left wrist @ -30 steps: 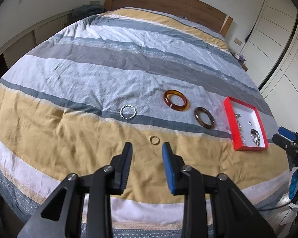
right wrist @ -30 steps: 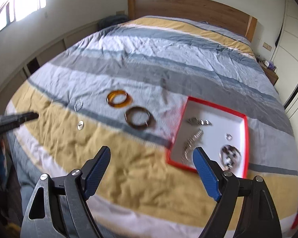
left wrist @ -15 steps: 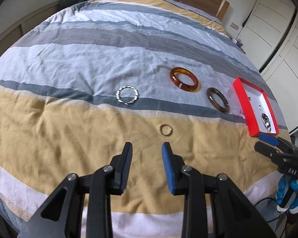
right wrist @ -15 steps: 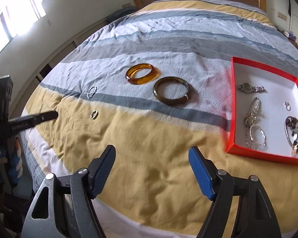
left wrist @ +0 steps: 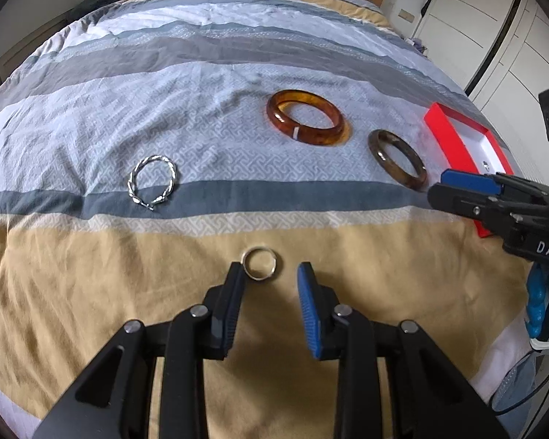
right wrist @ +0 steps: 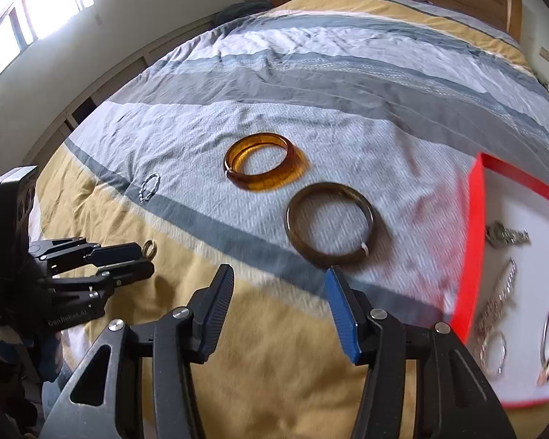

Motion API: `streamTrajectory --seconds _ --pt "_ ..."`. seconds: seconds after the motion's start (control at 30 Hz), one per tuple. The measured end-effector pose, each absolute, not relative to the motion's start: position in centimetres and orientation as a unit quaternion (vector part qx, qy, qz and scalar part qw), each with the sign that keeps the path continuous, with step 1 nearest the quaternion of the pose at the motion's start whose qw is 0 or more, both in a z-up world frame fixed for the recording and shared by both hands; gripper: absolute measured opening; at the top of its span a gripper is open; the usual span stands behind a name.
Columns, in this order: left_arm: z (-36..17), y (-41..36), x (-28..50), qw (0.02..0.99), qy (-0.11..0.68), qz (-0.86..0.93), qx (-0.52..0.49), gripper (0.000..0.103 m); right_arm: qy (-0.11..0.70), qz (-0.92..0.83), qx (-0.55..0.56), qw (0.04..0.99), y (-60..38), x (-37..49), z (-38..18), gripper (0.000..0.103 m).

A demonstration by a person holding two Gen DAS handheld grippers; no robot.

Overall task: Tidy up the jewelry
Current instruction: 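Move both tools toward the small plain ring and dark brown bangle, then grasp the small plain ring with the left tool while the right tool grasps the dark brown bangle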

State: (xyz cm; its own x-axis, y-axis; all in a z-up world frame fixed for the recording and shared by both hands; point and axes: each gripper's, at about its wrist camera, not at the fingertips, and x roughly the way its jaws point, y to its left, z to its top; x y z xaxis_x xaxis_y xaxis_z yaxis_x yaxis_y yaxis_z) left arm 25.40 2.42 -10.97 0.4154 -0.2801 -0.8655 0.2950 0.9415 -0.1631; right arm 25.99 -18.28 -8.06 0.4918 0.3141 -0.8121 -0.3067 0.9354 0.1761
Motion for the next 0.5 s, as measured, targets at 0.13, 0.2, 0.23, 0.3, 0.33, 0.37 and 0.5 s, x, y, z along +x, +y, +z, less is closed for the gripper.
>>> streamTrajectory --seconds 0.13,0.2,0.23,0.3,0.33,0.37,0.5 --pt "-12.0 2.3 26.1 0.842 0.512 -0.169 0.017 0.023 0.485 0.181 -0.006 0.856 -17.4 28.4 -9.4 0.044" --pt "-12.3 2.2 26.4 0.844 0.508 -0.170 0.023 0.019 0.493 0.179 -0.012 0.852 -17.0 29.3 -10.2 0.041" --pt "-12.3 2.2 26.5 0.845 0.505 -0.172 0.025 0.019 0.499 0.176 -0.014 0.848 -16.9 29.9 -10.7 0.037" --pt "-12.4 2.1 26.5 0.847 0.500 -0.175 0.034 0.019 0.508 0.175 -0.015 0.843 -16.7 30.7 -11.6 0.032" --pt "-12.3 2.0 26.5 0.848 0.498 -0.175 0.040 0.019 0.509 0.175 -0.017 0.842 -16.6 30.9 -11.8 0.028" --pt "-12.3 1.8 26.4 0.849 0.496 -0.175 0.045 0.019 0.509 0.176 -0.020 0.842 -16.4 31.1 -12.0 0.026" --pt "-11.9 1.5 26.3 0.853 0.489 -0.174 0.048 0.019 0.505 0.185 -0.031 0.843 -16.0 31.3 -12.0 0.008"
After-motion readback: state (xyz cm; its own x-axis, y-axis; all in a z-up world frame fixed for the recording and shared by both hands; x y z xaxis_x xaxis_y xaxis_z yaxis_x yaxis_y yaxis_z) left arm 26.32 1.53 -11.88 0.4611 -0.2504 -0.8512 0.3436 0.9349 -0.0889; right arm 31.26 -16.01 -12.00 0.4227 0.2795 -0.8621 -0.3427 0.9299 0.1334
